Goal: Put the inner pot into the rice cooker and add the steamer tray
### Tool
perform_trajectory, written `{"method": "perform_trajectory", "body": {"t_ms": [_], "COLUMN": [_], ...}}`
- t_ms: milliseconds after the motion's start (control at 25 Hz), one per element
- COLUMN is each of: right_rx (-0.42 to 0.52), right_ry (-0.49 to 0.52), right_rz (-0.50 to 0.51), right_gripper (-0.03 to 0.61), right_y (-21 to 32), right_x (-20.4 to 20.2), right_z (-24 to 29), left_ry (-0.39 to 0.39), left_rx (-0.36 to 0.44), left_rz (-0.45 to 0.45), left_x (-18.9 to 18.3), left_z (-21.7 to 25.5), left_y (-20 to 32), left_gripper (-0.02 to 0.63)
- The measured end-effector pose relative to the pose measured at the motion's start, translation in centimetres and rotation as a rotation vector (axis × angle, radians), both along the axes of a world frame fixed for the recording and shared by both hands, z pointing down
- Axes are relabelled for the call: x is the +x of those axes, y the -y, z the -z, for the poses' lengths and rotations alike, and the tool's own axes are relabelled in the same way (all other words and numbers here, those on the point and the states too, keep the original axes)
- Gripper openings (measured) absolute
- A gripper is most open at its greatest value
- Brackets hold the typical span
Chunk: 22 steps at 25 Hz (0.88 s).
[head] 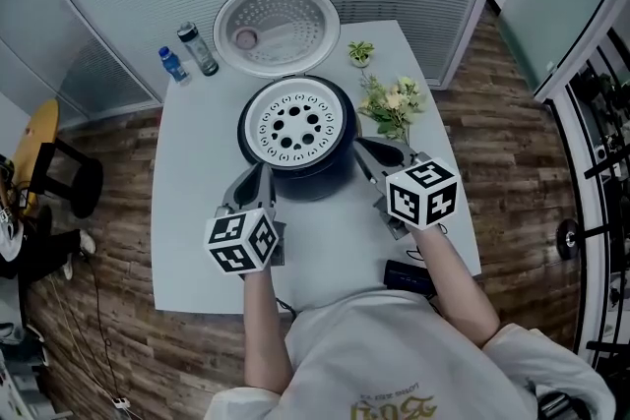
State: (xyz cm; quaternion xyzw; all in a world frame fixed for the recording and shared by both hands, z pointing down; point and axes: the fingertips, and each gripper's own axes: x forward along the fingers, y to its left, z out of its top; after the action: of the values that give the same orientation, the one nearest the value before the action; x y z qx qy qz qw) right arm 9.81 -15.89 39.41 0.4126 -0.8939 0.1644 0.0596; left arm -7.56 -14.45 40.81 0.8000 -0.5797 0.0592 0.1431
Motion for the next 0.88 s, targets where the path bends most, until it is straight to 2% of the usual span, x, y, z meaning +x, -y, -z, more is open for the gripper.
{"method": "perform_trajectory", "body": {"t_ms": [880], "right_rx": [-0.025], "right_ry": [0.007], "right_rz": [0.001], "right_gripper": [0.017], "right_y": [0.52], "right_x": [1.01], "right_z": [-0.52], "left_ry": [-0.012], "left_rx": [-0.003], "left_rz": [-0.002], "left_x": [0.61], "left_z": [-0.04], "left_y": [0.30], "left_gripper": [0.011]}}
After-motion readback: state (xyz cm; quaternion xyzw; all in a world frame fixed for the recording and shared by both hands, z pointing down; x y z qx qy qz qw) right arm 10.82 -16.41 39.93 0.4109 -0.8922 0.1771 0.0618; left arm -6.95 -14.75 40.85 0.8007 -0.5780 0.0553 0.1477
